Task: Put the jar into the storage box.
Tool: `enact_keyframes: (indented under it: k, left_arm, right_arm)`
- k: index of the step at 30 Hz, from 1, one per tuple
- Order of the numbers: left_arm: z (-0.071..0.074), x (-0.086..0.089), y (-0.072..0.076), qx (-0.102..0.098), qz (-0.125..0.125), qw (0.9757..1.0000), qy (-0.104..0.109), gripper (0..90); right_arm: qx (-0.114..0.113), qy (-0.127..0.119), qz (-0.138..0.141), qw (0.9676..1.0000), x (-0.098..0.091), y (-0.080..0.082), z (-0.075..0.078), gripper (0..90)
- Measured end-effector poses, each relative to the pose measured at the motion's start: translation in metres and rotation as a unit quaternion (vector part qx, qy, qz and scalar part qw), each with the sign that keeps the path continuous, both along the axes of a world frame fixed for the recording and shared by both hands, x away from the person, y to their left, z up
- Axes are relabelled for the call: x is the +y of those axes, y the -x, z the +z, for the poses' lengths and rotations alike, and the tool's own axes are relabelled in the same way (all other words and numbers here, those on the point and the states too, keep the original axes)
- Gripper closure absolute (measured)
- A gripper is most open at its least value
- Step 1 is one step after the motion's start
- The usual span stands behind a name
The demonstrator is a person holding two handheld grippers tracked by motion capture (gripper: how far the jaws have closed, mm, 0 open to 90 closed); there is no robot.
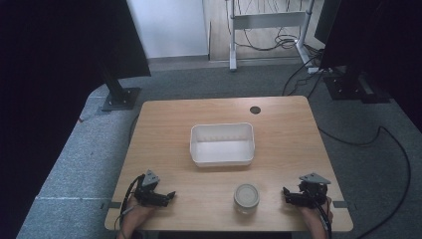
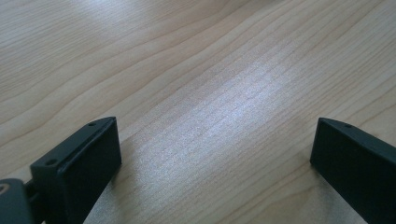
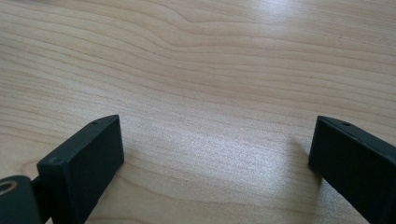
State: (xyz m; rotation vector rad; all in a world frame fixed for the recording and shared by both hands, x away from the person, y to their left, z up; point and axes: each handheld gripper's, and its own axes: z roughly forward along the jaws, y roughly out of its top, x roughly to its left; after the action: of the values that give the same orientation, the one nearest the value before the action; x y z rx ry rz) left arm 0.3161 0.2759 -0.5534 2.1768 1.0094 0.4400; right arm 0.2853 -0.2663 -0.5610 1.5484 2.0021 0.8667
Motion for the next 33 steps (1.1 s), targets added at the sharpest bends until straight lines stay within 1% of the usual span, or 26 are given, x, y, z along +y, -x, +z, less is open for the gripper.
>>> enact_keyframes:
  k: [6,12,18,27,33]
  left_arm:
    - [0.000,0.001,0.002,-0.005,0.001,1.0000,0.003,5.9]
    - [0.001,-0.001,0.006,-0.007,-0.001,1.0000,0.000,6.2]
    - [0.004,-0.003,0.012,-0.010,-0.005,0.9999,0.013,6.1]
    - [0.011,-0.008,0.019,-0.013,-0.018,0.9995,0.020,6.0]
    - [0.015,-0.012,0.022,-0.019,-0.028,0.9992,0.019,6.0]
  right_arm:
    - [0.000,0.000,0.000,1.0000,0.000,0.000,0.000,2.6]
    - [0.000,0.000,0.000,1.0000,0.000,0.000,0.000,2.7]
    - [0.000,0.000,0.000,1.0000,0.000,0.000,0.000,2.7]
    - [0.000,0.000,0.000,1.0000,0.000,0.000,0.000,2.7]
    - [0.000,0.000,0.000,1.0000,0.000,0.000,0.000,2.7]
